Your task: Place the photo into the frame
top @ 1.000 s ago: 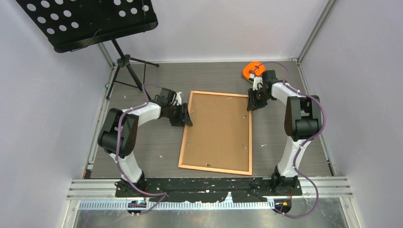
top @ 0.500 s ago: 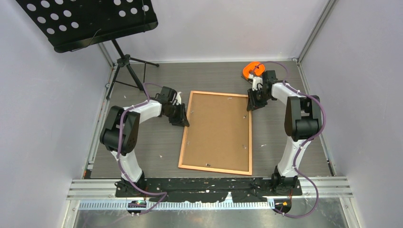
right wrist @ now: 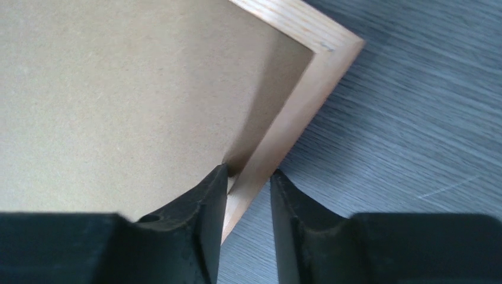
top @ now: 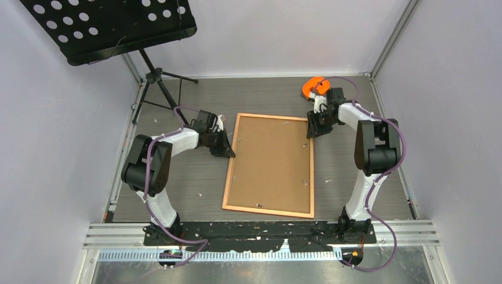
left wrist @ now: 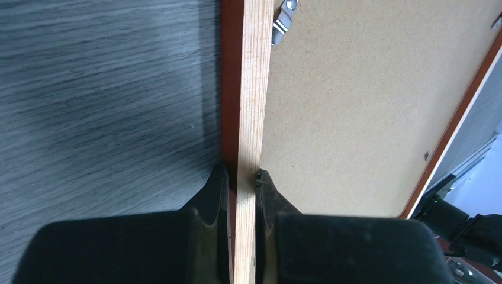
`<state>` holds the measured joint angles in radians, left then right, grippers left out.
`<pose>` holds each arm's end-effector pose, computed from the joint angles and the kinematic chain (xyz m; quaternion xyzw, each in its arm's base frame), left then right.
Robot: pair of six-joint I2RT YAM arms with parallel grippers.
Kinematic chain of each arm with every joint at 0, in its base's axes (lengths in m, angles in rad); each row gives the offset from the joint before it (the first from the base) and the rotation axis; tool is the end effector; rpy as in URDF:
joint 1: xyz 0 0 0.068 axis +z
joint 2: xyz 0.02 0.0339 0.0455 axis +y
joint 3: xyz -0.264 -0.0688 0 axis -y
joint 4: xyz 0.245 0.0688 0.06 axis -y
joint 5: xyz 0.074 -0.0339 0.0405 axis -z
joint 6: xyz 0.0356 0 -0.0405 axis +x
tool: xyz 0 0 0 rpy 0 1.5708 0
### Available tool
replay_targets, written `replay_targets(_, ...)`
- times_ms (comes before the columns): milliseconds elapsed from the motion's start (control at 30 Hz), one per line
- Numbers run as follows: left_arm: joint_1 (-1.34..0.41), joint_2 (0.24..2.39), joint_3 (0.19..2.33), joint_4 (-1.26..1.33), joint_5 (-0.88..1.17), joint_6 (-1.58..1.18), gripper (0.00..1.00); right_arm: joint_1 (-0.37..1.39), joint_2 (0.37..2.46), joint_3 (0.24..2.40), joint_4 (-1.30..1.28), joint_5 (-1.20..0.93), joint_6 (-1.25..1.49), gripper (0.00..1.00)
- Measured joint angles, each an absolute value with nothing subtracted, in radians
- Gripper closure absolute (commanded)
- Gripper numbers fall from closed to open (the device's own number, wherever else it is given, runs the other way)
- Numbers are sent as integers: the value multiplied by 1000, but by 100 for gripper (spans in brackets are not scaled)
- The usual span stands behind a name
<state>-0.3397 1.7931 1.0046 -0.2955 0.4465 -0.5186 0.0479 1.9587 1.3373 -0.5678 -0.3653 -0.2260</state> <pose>0.3184 -0.1288 0.1457 -0.0314 0.9474 -0.2932 0.1243 0.3929 0.0316 0.1645 -0.1659 0.9518 0.1610 0.2016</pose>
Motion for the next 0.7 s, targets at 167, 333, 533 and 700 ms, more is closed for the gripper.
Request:
replay_targets(167,-337,1779,965,-233,458,-564,100,52,1959,1337,-568,-383,-231,44)
replay_targets(333,-337,1778,946,-192,476,-597,100,54,1954,1337,-569,-385,-228,40)
replay_targets(533,-337,1778,934,-164,488,-616,100,54,1926,1322,-569,-368,-222,40)
replay_targets(700,-338,1777,929,-153,494,-620,100,54,1902,1271,-562,-349,-215,40)
